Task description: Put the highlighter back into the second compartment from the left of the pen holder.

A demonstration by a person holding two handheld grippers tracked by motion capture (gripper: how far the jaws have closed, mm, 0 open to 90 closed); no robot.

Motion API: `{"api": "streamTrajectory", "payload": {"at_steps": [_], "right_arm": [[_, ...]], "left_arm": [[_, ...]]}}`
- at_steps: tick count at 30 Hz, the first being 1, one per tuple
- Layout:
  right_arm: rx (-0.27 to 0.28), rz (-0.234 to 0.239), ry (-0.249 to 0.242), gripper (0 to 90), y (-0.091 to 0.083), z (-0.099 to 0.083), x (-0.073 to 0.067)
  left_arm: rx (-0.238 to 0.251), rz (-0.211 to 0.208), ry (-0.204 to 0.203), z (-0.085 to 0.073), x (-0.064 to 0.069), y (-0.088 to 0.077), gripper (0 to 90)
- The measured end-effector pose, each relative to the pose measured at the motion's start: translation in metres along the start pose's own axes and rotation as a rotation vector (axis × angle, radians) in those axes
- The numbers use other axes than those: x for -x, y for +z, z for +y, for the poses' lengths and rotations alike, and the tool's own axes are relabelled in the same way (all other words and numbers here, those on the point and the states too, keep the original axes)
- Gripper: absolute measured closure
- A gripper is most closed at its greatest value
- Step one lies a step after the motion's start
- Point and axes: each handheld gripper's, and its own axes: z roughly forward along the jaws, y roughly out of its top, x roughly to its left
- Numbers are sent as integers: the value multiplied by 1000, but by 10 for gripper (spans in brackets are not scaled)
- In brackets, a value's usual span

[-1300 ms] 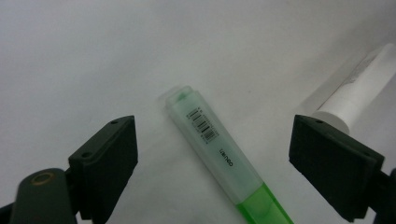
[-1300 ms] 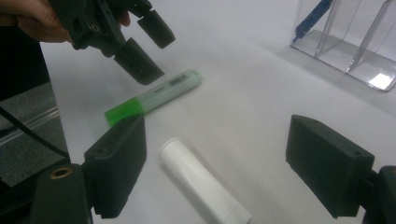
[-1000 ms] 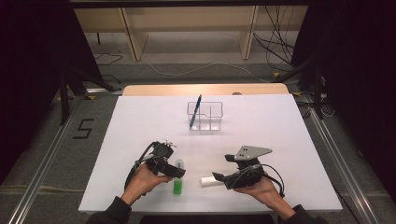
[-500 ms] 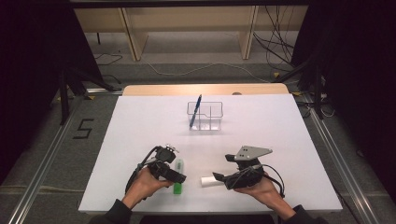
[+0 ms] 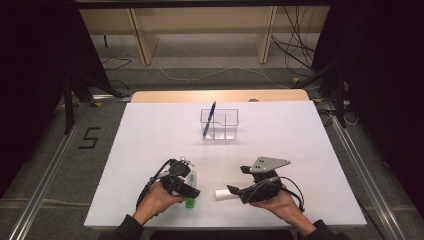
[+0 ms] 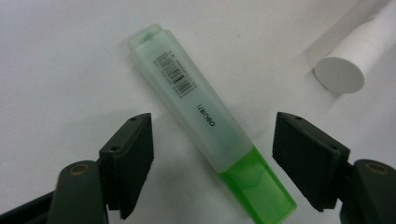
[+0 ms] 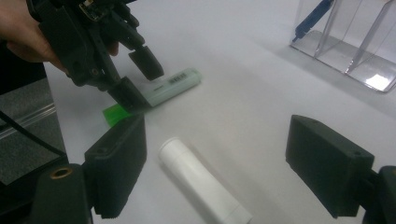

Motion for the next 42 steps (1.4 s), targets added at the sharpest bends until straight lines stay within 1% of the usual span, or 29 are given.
{"api": "streamTrajectory", "payload": {"at_steps": [2, 6, 7, 8, 13, 17, 19, 20, 26, 30, 31, 37, 39, 42], "right_arm": [[0, 0, 1, 214, 0, 0, 0], [-2, 0, 1, 214, 0, 0, 0], [-1, 0, 0, 214, 0, 0, 0], [-2, 1, 0, 214, 0, 0, 0], [-2, 1, -1, 214, 0, 0, 0], [-2, 0, 0, 215, 0, 0, -1], [-3, 0, 0, 215, 0, 0, -1], [-2, 0, -1, 215, 0, 0, -1], [-2, -3, 0, 215, 0, 0, -1], [-2, -2, -1, 216, 0, 0, -1], [-2, -2, 0, 216, 0, 0, -1], [-2, -2, 0, 216, 0, 1, -1], [0, -2, -3, 216, 0, 1, -1], [2, -4, -4, 216, -1, 1, -1]], "left_arm": [[1, -1, -5, 1, 0, 1, 299], [-3, 4, 0, 1, -1, 3, 320], [-6, 2, -5, 1, 0, 4, 325], [-8, 5, 2, 1, 0, 4, 330], [-2, 14, 5, 2, 1, 5, 368], [2, 35, 12, 1, 2, 5, 403], [2, 45, 15, 1, 2, 5, 437], [-2, 52, 25, 1, 1, 4, 450], [-2, 65, 21, 1, -1, 3, 555], [-2, 94, 35, 1, -2, 3, 636], [-3, 94, 38, 1, -2, 3, 651], [-9, 87, 56, 2, -2, 3, 660], [-14, 73, 64, 3, -5, 2, 660], [-10, 36, 51, 4, -7, 1, 661]]}}
